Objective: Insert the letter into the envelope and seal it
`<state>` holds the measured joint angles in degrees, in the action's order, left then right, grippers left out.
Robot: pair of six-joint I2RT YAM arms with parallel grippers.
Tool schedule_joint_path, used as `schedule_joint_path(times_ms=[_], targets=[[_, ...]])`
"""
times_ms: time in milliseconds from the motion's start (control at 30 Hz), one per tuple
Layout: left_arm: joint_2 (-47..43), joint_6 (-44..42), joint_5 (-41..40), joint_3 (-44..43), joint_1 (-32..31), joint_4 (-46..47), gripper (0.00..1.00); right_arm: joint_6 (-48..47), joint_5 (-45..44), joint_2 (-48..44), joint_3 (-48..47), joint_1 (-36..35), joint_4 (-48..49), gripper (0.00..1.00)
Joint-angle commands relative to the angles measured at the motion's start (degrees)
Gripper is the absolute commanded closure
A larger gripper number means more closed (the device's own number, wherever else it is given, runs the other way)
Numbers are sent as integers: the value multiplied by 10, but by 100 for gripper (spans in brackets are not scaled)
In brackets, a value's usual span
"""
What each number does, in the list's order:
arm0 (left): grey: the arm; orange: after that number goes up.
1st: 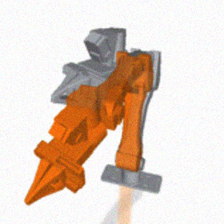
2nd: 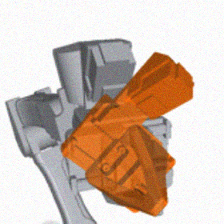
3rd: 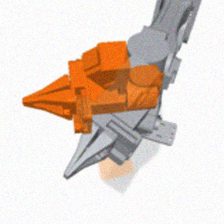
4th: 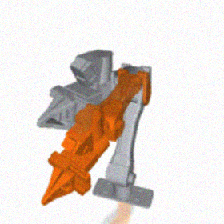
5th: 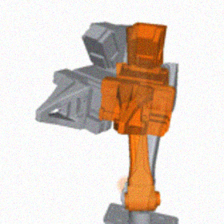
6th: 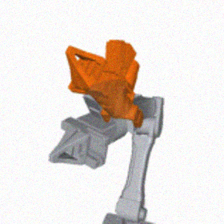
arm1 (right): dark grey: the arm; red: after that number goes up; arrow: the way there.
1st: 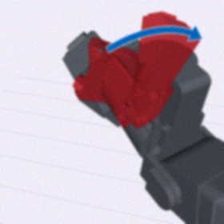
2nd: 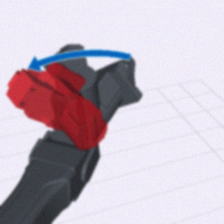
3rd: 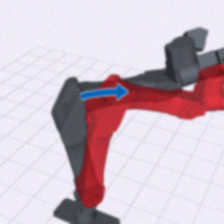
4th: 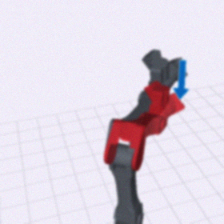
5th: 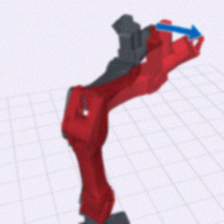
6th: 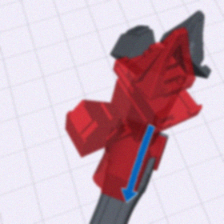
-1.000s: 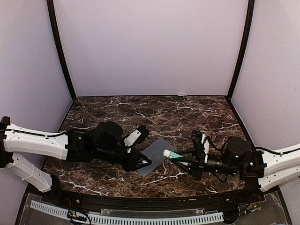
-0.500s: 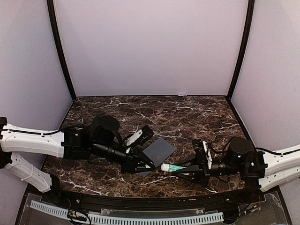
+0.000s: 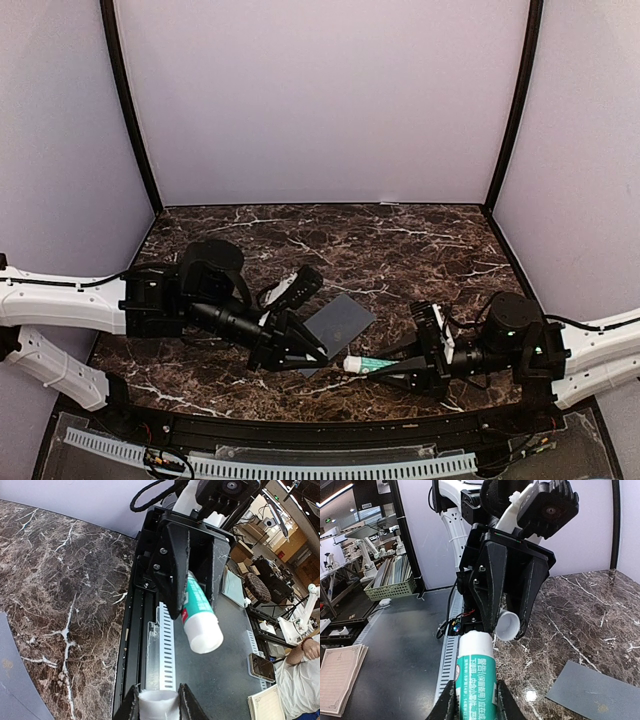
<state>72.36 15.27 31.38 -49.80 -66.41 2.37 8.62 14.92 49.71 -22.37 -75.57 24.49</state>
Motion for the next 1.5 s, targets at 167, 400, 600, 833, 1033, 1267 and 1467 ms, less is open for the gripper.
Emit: schedule_joint_path(times_ms=[167,400,600,833,1033,1267,1467], targets=[[-8,-51,78,-22,1,-14,80,-12,60,47,-29,3,35,100],[10,-70,104,-29,1,-20,80,-19,70,72,-49,4,31,100],[17,-76,119,-33,1,-34,80,-22,66,84,-60,4,25,100],[14,-80,130,-30,1,-34,80,-29,37,79,-59,4,16,100],[16,-79,134,-30,1,-29,79,-31,39,105,-71,4,12,100],[17,-77,130,-31,1,-32,79,-35,37,113,-77,4,2,100],[20,-76,129,-32,1,-36,79,-41,34,135,-92,3,-21,100]])
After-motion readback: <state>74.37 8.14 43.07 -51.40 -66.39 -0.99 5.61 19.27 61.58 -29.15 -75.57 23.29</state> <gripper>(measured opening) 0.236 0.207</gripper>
